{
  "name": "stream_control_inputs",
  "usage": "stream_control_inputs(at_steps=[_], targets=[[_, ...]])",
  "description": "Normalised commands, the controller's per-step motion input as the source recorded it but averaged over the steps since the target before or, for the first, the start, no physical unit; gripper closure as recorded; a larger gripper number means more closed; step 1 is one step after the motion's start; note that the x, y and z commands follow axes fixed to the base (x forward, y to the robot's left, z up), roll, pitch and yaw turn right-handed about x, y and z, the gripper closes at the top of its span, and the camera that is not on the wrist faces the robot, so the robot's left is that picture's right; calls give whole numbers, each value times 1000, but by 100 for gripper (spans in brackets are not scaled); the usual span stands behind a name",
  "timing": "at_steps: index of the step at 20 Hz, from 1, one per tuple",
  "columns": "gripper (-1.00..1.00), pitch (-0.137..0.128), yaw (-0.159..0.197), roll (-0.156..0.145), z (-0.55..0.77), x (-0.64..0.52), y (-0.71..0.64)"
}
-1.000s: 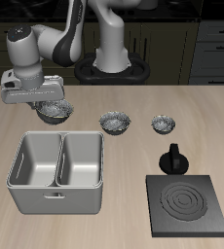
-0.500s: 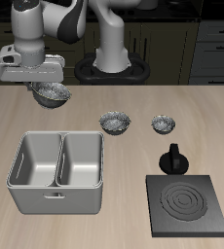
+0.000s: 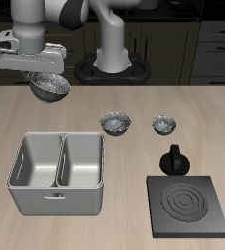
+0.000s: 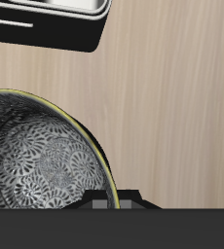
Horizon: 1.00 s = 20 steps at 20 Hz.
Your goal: Place the largest bowl in the left side of the drainer and the medium bowl in the right side
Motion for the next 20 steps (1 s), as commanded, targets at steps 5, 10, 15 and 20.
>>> stream_control_inputs(at_steps=[5, 10, 15, 20], targets=[[100, 5, -26, 10, 431, 342, 120], [100, -47, 2, -5, 505, 257, 205], [100, -12, -6, 29, 195, 370, 194], [100, -20, 2, -29, 182, 293, 160]])
